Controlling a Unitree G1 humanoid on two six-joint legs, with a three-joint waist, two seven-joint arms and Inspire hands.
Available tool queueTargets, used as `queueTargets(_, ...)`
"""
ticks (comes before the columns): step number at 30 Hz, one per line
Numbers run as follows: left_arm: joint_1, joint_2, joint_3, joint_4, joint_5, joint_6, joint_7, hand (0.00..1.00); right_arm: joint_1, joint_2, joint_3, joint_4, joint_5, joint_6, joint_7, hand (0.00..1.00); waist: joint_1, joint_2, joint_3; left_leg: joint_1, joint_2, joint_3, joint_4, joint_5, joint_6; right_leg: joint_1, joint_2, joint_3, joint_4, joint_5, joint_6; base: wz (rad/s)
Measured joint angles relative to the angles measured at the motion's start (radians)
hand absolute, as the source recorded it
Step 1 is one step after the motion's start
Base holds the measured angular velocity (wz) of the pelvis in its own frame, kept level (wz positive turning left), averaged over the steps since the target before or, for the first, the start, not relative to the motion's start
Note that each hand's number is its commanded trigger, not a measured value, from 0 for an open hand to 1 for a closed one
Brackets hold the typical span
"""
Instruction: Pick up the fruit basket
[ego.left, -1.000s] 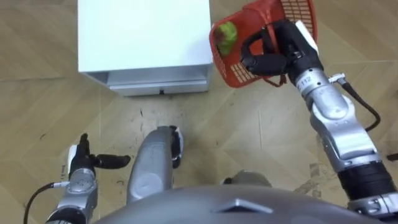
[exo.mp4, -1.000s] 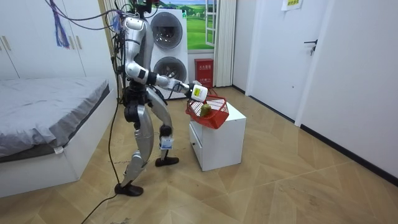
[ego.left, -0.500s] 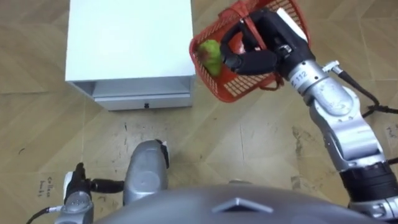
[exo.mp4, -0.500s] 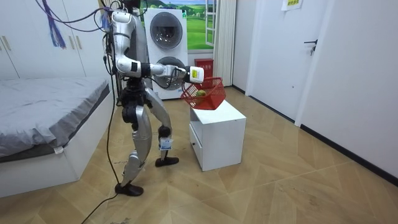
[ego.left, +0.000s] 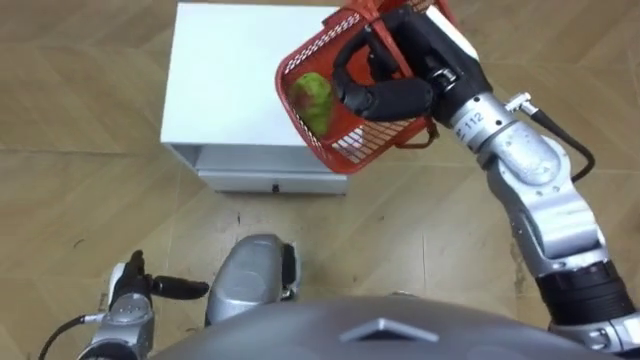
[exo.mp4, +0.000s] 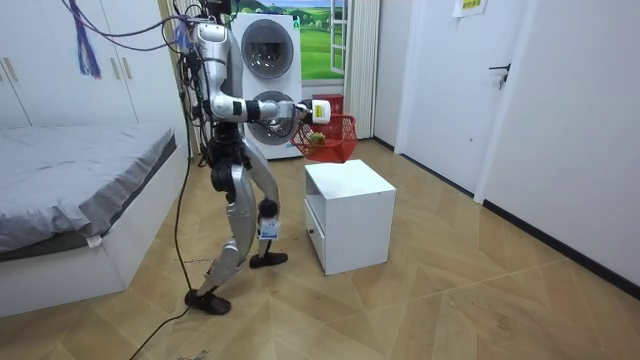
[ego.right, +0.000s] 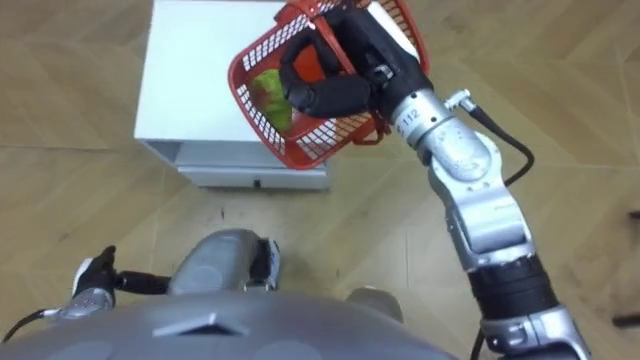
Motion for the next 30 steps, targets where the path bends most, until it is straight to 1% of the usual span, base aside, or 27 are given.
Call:
queueTargets(1, -0.008, 0.001, 0.0, -0.001, 0.0, -0.005, 0.005, 0.0, -0.002, 0.002, 0.0, 0.008, -0.001, 0.0, -0.001, 1.0, 0.004, -0.001, -0.0002, 0.01, 0.003, 0.0, -0.015, 0.0, 0.0, -0.019, 0.002, 0.0, 0.006, -0.012, 0.01, -0.1)
queueTargets(2, -0.018, -0.001, -0.001, -0.003, 0.0, -0.01, 0.015, 0.0, -0.002, 0.0, -0.001, 0.013, -0.001, 0.002, -0.002, 1.0, 0.012, 0.003, 0.0017, 0.017, 0.014, -0.001, -0.031, 0.002, 0.002, -0.066, 0.022, -0.006, -0.008, -0.048, 0.017, -0.05)
queueTargets(3, -0.034, -0.001, -0.002, -0.02, 0.0, -0.012, 0.017, 0.0, -0.002, 0.001, 0.002, 0.02, -0.004, 0.002, -0.003, 1.0, 0.01, 0.002, 0.001, 0.026, 0.019, -0.003, -0.05, 0.003, 0.002, -0.102, 0.046, -0.006, -0.059, -0.073, 0.016, 0.0)
queueTargets(4, -0.033, -0.002, -0.004, -0.025, 0.0, -0.015, 0.017, 0.0, -0.002, 0.001, 0.004, 0.025, -0.008, 0.002, -0.005, 1.0, 0.011, 0.0, 0.0, 0.033, 0.02, -0.004, -0.058, 0.003, 0.002, -0.116, 0.054, -0.006, -0.098, -0.081, 0.014, 0.1)
queueTargets(5, -0.046, -0.004, -0.012, -0.025, 0.0, -0.019, 0.017, 0.0, -0.005, 0.004, 0.008, 0.039, -0.011, 0.004, -0.01, 1.0, 0.015, -0.001, 0.0, 0.05, 0.018, -0.007, -0.073, 0.003, 0.001, -0.131, 0.069, -0.002, -0.186, -0.083, 0.012, 0.15)
queueTargets(6, -0.052, -0.009, -0.014, -0.027, -0.001, -0.027, 0.017, 0.0, -0.005, 0.005, 0.013, 0.043, -0.011, 0.011, -0.014, 1.0, 0.02, -0.002, 0.0003, 0.071, 0.015, -0.011, -0.094, 0.003, -0.001, -0.131, 0.082, 0.003, -0.296, -0.075, 0.009, 0.14)
queueTargets(7, -0.052, -0.009, -0.016, -0.031, -0.002, -0.031, 0.017, 0.0, -0.007, 0.003, 0.019, 0.043, -0.011, 0.012, -0.018, 1.0, 0.024, -0.003, 0.0004, 0.08, 0.013, -0.011, -0.104, 0.003, -0.004, -0.13, 0.086, 0.005, -0.359, -0.058, 0.006, 0.11)
queueTargets(8, -0.048, -0.013, -0.018, -0.034, -0.003, -0.033, 0.018, 0.0, -0.02, -0.001, 0.031, 0.044, -0.007, 0.012, -0.021, 1.0, 0.028, -0.01, -0.0008, 0.093, 0.008, -0.014, -0.115, 0.0, -0.012, -0.126, 0.092, -0.003, -0.44, -0.002, -0.014, 0.0)
queueTargets(9, -0.038, -0.019, -0.016, -0.035, -0.002, -0.034, 0.018, 0.0, -0.026, -0.004, 0.035, 0.045, -0.004, 0.013, -0.02, 1.0, 0.04, -0.004, -0.0031, 0.114, 0.015, -0.019, -0.136, 0.007, -0.026, -0.097, 0.105, -0.014, -0.477, 0.01, -0.024, 0.0)
queueTargets(10, -0.033, -0.021, -0.013, -0.034, -0.001, -0.033, 0.018, 0.0, -0.031, -0.007, 0.035, 0.046, 0.0, 0.013, -0.021, 1.0, 0.041, -0.001, -0.002, 0.121, 0.019, -0.024, -0.15, 0.011, -0.033, -0.085, 0.113, -0.022, -0.497, 0.017, -0.027, 0.08)
queueTargets(11, -0.02, -0.021, -0.008, -0.033, -0.001, -0.032, 0.02, 0.0, -0.034, -0.011, 0.034, 0.046, 0.007, 0.013, -0.023, 1.0, 0.041, -0.001, -0.0007, 0.136, 0.028, -0.029, -0.175, 0.018, -0.042, -0.057, 0.127, -0.038, -0.536, 0.025, -0.031, 0.17)
queueTargets(12, -0.009, -0.021, -0.001, -0.033, -0.001, -0.03, 0.021, 0.0, -0.037, -0.011, 0.035, 0.05, 0.013, 0.013, -0.025, 1.0, 0.045, -0.004, 0.0001, 0.153, 0.035, -0.04, -0.196, 0.022, -0.05, -0.03, 0.142, -0.045, -0.57, 0.032, -0.035, 0.2)
queueTargets(14, 0.017, -0.021, -0.001, -0.033, -0.002, -0.022, 0.022, 0.0, -0.043, -0.01, 0.035, 0.053, 0.036, 0.013, -0.027, 1.0, 0.046, -0.004, 0.0002, 0.168, 0.043, -0.045, -0.215, 0.026, -0.056, 0.001, 0.156, -0.062, -0.61, 0.037, -0.038, 0.15)
queueTargets(15, 0.024, -0.021, -0.001, -0.033, -0.001, -0.019, 0.022, 0.0, -0.047, -0.009, 0.035, 0.053, 0.037, 0.013, -0.027, 1.0, 0.046, -0.006, -0.0002, 0.17, 0.044, -0.046, -0.218, 0.026, -0.057, 0.005, 0.159, -0.063, -0.617, 0.038, -0.038, 0.1)
queueTargets(17, 0.064, -0.02, 0.0, -0.034, 0.007, -0.005, 0.022, 0.0, -0.062, -0.007, 0.038, 0.054, 0.034, 0.013, -0.027, 1.0, 0.051, -0.011, 0.0005, 0.177, 0.047, -0.053, -0.237, 0.029, -0.062, 0.016, 0.169, -0.064, -0.64, 0.039, -0.039, 0.06)
queueTargets(19, 0.086, -0.02, 0.0, -0.033, 0.029, 0.0, 0.018, 0.0, -0.076, -0.01, 0.038, 0.074, 0.035, 0.013, -0.03, 1.0, 0.052, -0.016, 0.0032, 0.177, 0.048, -0.057, -0.238, 0.03, -0.063, 0.019, 0.171, -0.069, -0.642, 0.039, -0.039, 0.1)
queueTargets(20, 0.101, -0.02, 0.0, -0.034, 0.048, 0.003, 0.015, 0.0, -0.078, -0.012, 0.037, 0.09, 0.036, 0.012, -0.031, 1.0, 0.05, -0.019, 0.0044, 0.177, 0.048, -0.07, -0.238, 0.03, -0.063, 0.026, 0.17, -0.082, -0.646, 0.039, -0.039, 0.18)
queueTargets(21, 0.106, -0.02, 0.001, -0.034, 0.06, 0.007, 0.013, 0.0, -0.078, -0.013, 0.037, 0.102, 0.036, 0.012, -0.031, 1.0, 0.049, -0.022, 0.0031, 0.176, 0.047, -0.071, -0.238, 0.03, -0.063, 0.03, 0.17, -0.089, -0.65, 0.039, -0.039, 0.21)
queueTargets(22, 0.112, -0.02, 0.005, -0.036, 0.081, 0.014, 0.008, 0.0, -0.08, -0.013, 0.037, 0.124, 0.036, 0.012, -0.031, 1.0, 0.052, -0.03, 0.0021, 0.172, 0.047, -0.073, -0.237, 0.03, -0.063, 0.031, 0.171, -0.094, -0.657, 0.039, -0.039, 0.22)
queueTargets(23, 0.113, -0.02, 0.006, -0.035, 0.101, 0.018, 0.005, 0.0, -0.086, -0.013, 0.039, 0.152, 0.034, 0.011, -0.03, 1.0, 0.052, -0.036, 0.0048, 0.162, 0.046, -0.086, -0.236, 0.03, -0.063, 0.031, 0.171, -0.106, -0.66, 0.039, -0.039, 0.31)
queueTargets(24, 0.112, -0.02, 0.006, -0.034, 0.119, 0.019, 0.0, 0.0, -0.088, -0.013, 0.043, 0.18, 0.032, 0.011, -0.032, 1.0, 0.051, -0.039, 0.0048, 0.15, 0.044, -0.098, -0.234, 0.03, -0.063, 0.027, 0.171, -0.117, -0.66, 0.039, -0.039, 0.32)
queueTargets(26, 0.109, -0.02, 0.005, -0.034, 0.123, 0.019, -0.01, 0.0, -0.091, -0.008, 0.045, 0.222, 0.033, 0.011, -0.038, 1.0, 0.054, -0.042, 0.0043, 0.129, 0.042, -0.109, -0.224, 0.03, -0.063, 0.015, 0.171, -0.119, -0.659, 0.039, -0.039, 0.25)
queueTargets(28, 0.103, -0.02, 0.005, -0.031, 0.14, 0.02, -0.014, 0.0, -0.114, -0.001, 0.045, 0.273, 0.035, 0.011, -0.045, 1.0, 0.057, -0.04, 0.0064, 0.098, 0.038, -0.122, -0.209, 0.03, -0.063, -0.004, 0.172, -0.124, -0.658, 0.039, -0.039, 0.15)
queueTargets(29, 0.093, -0.02, 0.005, -0.022, 0.144, 0.021, -0.016, 0.0, -0.138, 0.003, 0.048, 0.316, 0.034, 0.009, -0.058, 1.0, 0.059, -0.034, 0.0103, 0.082, 0.035, -0.125, -0.2, 0.03, -0.063, -0.013, 0.171, -0.13, -0.658, 0.04, -0.037, 0.08)
queueTargets(30, 0.089, -0.016, 0.005, -0.015, 0.148, 0.022, -0.019, 0.0, -0.165, 0.01, 0.062, 0.374, 0.033, 0.006, -0.075, 1.0, 0.07, -0.034, 0.0105, 0.072, 0.035, -0.125, -0.197, 0.03, -0.063, -0.025, 0.17, -0.131, -0.655, 0.041, -0.038, 0.05)
